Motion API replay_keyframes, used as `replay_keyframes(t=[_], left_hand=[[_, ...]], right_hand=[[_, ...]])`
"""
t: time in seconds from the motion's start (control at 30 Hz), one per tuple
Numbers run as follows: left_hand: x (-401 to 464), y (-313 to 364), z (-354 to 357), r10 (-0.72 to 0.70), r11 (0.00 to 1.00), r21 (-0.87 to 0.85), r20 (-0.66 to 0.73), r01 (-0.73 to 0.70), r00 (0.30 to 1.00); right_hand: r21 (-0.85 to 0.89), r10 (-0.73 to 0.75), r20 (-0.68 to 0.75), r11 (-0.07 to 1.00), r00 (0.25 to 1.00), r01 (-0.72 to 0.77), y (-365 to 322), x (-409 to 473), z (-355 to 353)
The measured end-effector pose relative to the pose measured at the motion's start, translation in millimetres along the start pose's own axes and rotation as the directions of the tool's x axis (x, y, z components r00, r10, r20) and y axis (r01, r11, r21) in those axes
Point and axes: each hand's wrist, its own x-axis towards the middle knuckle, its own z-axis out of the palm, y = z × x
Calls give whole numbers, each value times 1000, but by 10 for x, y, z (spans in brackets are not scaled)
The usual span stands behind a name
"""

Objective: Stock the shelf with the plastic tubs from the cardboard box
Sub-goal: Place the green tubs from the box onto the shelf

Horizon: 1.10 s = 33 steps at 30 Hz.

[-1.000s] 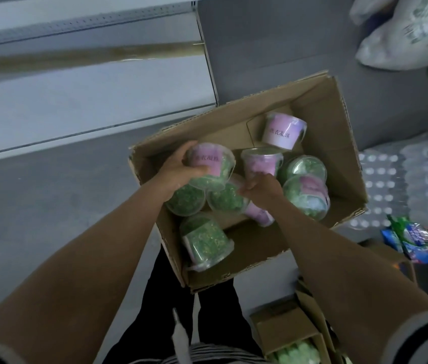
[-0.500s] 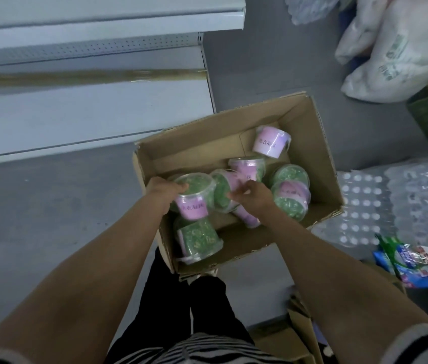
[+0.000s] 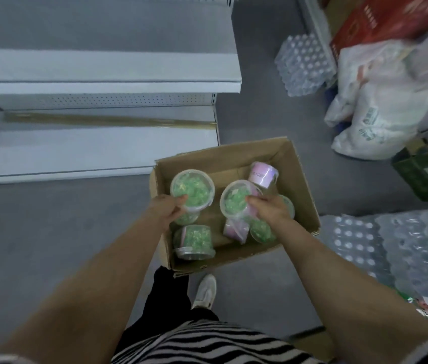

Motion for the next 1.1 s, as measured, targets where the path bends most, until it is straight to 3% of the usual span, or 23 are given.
replay_keyframes(t=[0.1,0.23,0.47,0.6,0.8,1.1], left_hand=[[-372,332,-109,80,984,-161,56,-70,995],[-932,856,-348,231,918,-331,3,-217,973],[-1689,1881,-973,463,775,-434,-105,-459,880],[-1869,2560,-1427,595,663,-469,-141,-583,791],[-1868,3527,-2050,647,611,-462,-176,-643,742],[-1442,4413,-2710,639,624,-404,-228,-669,734]], right_hand=[[152,-67,0,986,998,67,-274,-155,-139],[338,-192,101,930,976,148,-786,-369,-210],[494,-468,78,785,880,374,-2001,-1155,-294],[592,-583,108,688,805,420,-2706,-1527,-256],[692,-630,75,591,773,414,-3555,-1846,26],[709,-606,49,581,794,400,-4441,-1978,610]])
